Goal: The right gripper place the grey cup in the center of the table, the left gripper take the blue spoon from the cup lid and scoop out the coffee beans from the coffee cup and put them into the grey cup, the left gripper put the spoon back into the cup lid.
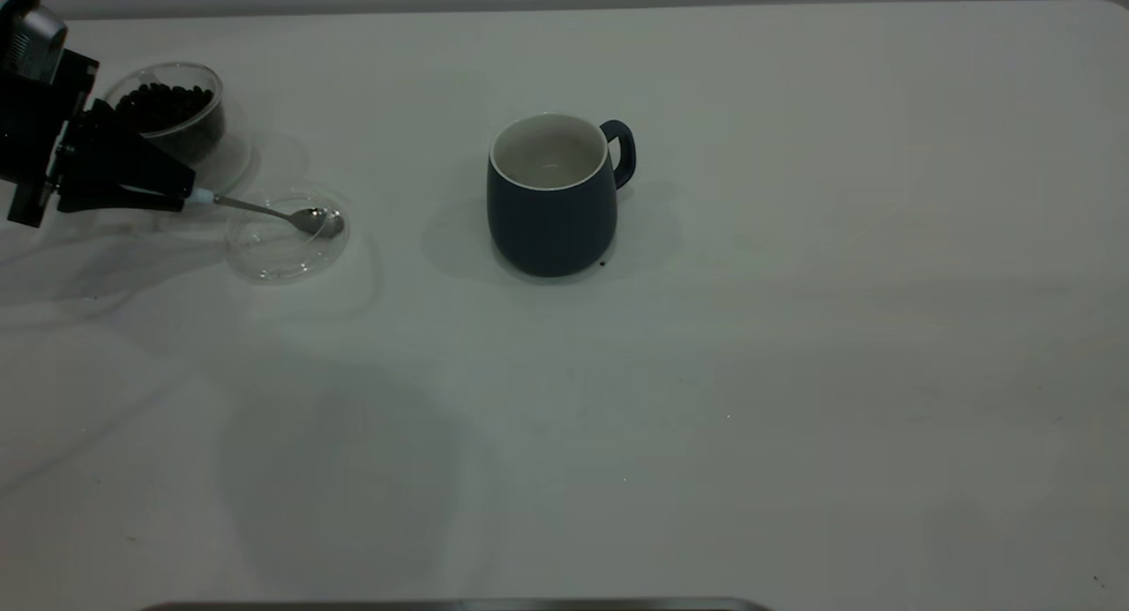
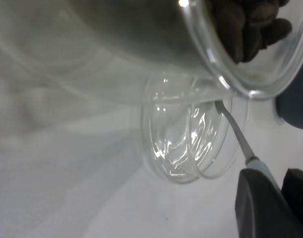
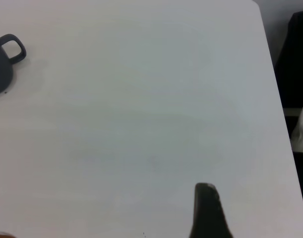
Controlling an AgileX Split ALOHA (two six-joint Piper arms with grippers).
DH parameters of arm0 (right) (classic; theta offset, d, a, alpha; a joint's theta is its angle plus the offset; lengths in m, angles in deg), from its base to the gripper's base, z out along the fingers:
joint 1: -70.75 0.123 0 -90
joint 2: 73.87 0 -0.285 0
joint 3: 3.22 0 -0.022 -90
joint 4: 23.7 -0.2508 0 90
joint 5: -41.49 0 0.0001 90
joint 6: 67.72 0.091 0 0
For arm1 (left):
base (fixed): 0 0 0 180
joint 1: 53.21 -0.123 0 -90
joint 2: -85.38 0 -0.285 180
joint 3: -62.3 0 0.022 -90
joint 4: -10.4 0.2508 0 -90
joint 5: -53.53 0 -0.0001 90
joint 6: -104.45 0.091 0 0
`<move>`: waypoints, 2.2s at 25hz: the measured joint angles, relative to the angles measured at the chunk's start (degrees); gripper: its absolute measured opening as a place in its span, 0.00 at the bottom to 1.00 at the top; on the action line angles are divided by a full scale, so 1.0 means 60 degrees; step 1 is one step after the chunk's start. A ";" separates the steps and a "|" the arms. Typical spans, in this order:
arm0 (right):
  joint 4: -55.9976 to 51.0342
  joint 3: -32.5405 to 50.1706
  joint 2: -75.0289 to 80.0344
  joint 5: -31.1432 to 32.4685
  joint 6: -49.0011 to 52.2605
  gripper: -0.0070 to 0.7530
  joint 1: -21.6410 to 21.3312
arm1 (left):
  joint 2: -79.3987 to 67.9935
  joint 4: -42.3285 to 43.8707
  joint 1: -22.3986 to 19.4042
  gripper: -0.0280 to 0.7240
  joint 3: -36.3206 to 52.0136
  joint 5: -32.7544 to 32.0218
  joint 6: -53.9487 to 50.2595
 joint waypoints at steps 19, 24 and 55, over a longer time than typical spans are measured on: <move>0.0000 0.0000 0.0000 0.0000 0.0000 0.62 0.0000 | 0.0000 0.0594 0.0000 0.80 0.0000 0.0882 0.0000; 0.0000 0.0000 0.0000 0.0000 0.0000 0.62 0.0000 | 0.0000 0.1375 0.0000 0.82 -0.0008 0.1469 0.0000; 0.0000 0.0000 0.0000 0.0000 0.0000 0.62 0.0000 | 0.9576 0.6599 0.0008 0.82 0.2091 -0.2275 -0.6359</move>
